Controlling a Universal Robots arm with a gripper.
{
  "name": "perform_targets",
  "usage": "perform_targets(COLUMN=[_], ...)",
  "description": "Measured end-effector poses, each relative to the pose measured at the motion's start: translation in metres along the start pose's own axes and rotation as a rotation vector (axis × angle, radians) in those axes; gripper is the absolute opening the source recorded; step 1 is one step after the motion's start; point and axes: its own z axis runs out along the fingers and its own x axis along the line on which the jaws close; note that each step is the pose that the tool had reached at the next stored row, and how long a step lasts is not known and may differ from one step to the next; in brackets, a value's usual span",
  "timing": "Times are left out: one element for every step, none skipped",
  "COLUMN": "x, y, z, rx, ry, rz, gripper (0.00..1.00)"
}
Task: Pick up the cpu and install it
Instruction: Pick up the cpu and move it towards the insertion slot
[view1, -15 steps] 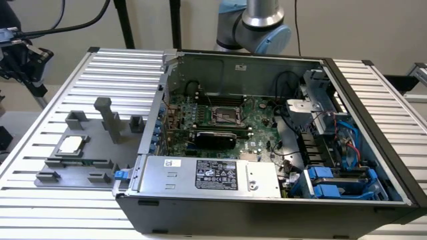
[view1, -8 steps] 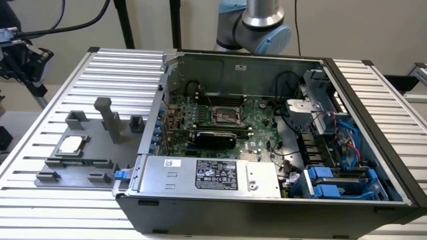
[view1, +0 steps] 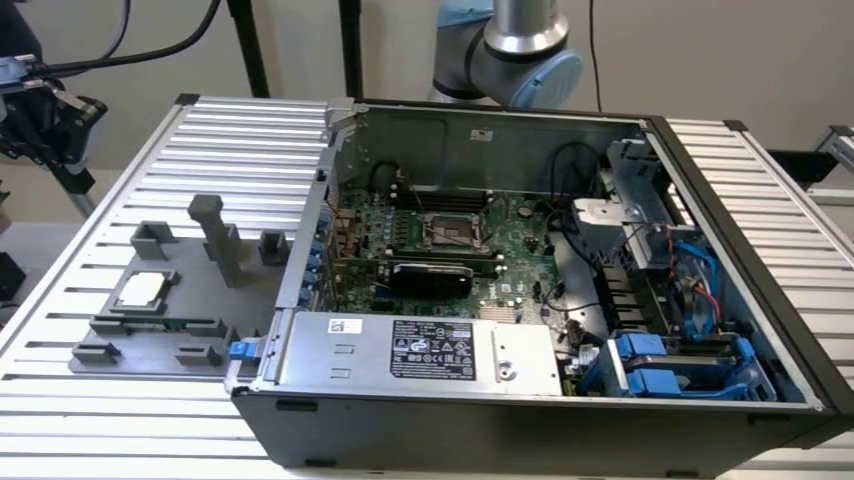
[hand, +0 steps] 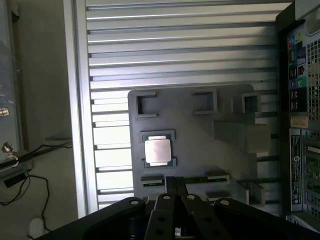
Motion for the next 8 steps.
perform_targets(x=[0.0000, 0.0000, 0.0000, 0.0000, 0.0000, 0.0000, 0.0000, 0.0000], y=[0.0000, 0.0000, 0.0000, 0.0000, 0.0000, 0.0000, 0.0000, 0.0000], z=[0.0000, 0.0000, 0.0000, 0.0000, 0.0000, 0.0000, 0.0000, 0.0000], rx=[0.0000, 0.0000, 0.0000, 0.0000, 0.0000, 0.0000, 0.0000, 0.0000], ry=[0.0000, 0.0001, 0.0000, 0.0000, 0.0000, 0.0000, 0.0000, 0.0000], rz=[0.000, 0.000, 0.000, 0.000, 0.000, 0.000, 0.000, 0.000], gripper=[0.17, 0.17, 0.24, 0.30, 0.30, 0.36, 0.36, 0.47])
